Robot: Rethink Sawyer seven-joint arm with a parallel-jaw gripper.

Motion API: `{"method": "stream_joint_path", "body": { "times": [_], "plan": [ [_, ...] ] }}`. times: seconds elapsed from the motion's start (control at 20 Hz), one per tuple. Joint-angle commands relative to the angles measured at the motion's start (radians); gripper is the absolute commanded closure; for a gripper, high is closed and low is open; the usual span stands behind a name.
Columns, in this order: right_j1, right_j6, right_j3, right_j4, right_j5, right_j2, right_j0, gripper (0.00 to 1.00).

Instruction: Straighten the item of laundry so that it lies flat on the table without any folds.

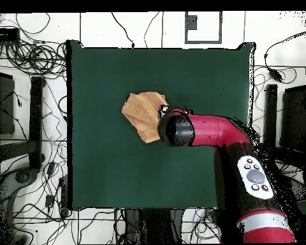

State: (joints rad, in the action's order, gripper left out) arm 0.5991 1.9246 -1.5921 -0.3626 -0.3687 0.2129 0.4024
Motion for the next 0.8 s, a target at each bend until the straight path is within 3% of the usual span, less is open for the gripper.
{"method": "stream_joint_path", "body": {
  "times": [0.05,0.8],
  "plan": [
    [-0.135,0.072,-0.026,-0.057,0.079,0.002,-0.062,0.00],
    [-0.168,0.041,-0.015,-0.072,0.126,-0.006,-0.046,0.00]
  ]
}}
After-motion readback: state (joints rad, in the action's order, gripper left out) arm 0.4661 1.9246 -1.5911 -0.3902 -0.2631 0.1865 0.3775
